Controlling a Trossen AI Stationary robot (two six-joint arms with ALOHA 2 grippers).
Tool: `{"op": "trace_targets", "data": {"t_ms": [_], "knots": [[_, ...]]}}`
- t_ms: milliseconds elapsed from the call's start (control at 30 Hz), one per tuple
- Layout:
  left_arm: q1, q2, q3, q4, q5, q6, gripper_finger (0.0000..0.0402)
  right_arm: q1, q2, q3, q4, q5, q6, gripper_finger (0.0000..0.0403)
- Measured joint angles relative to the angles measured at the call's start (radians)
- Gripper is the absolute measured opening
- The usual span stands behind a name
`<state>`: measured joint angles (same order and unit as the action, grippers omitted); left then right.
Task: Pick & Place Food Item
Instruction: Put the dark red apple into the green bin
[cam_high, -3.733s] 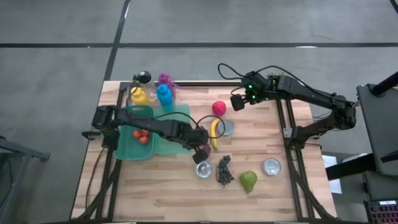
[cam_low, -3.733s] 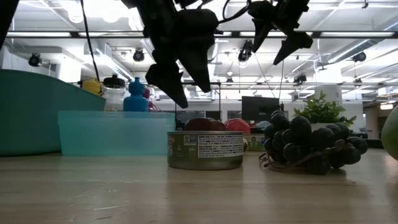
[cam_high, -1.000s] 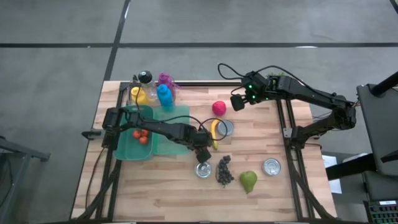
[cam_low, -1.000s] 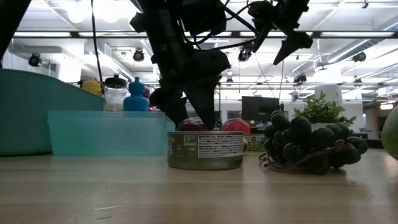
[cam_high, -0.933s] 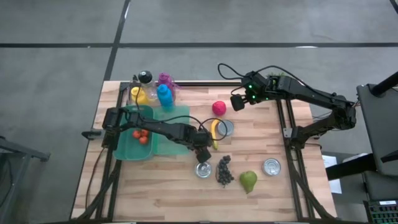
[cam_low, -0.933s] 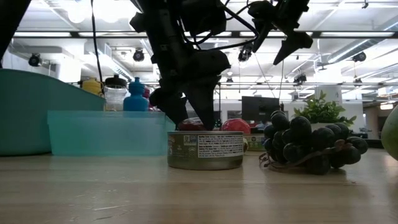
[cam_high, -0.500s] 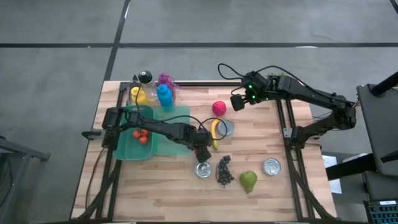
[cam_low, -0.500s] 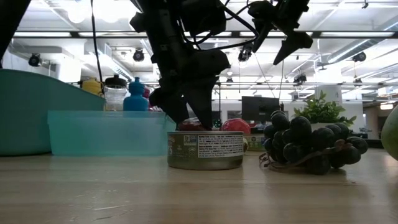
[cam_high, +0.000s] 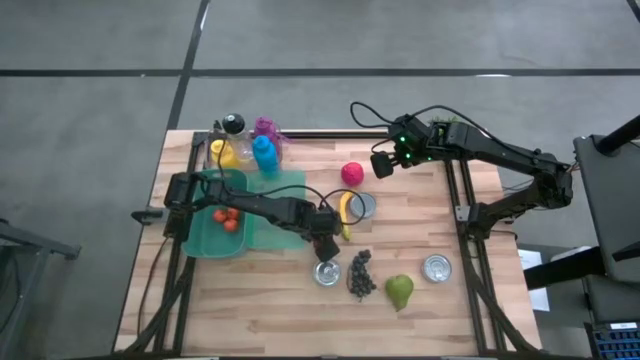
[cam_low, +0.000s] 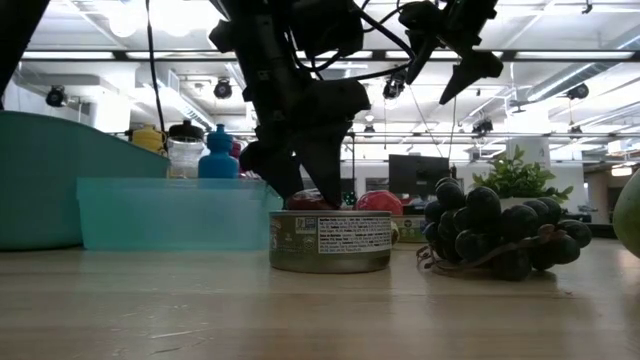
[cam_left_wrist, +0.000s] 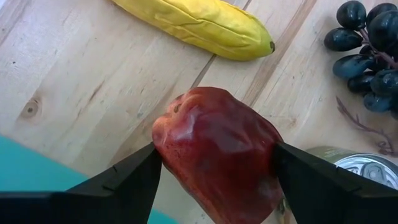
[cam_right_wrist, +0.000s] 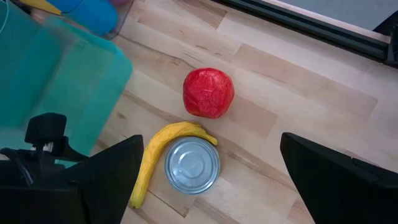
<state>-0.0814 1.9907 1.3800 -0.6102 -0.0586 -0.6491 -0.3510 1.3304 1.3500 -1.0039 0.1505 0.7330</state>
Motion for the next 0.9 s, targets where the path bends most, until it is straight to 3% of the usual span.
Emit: {"op": "trace_targets", "data": {"t_ms": [300, 633, 900], "knots": [[0.0, 0.0, 0.0, 0.0, 0.0, -0.017, 0.0299, 0.0, 0.0, 0.0, 0.0, 0.0, 0.0, 0.0378], [0.0, 0.0, 0.0, 0.007, 0.017, -0.002, 0.0366, 0.0, 0.0, 0.0, 0.0, 0.0, 0.0, 0.0378], [0.0, 0.002, 0.0, -0.015, 0.01, 0.014, 0.0372, 0.0, 0.0, 0.0, 0.0, 0.0, 0.0, 0.0378]]}}
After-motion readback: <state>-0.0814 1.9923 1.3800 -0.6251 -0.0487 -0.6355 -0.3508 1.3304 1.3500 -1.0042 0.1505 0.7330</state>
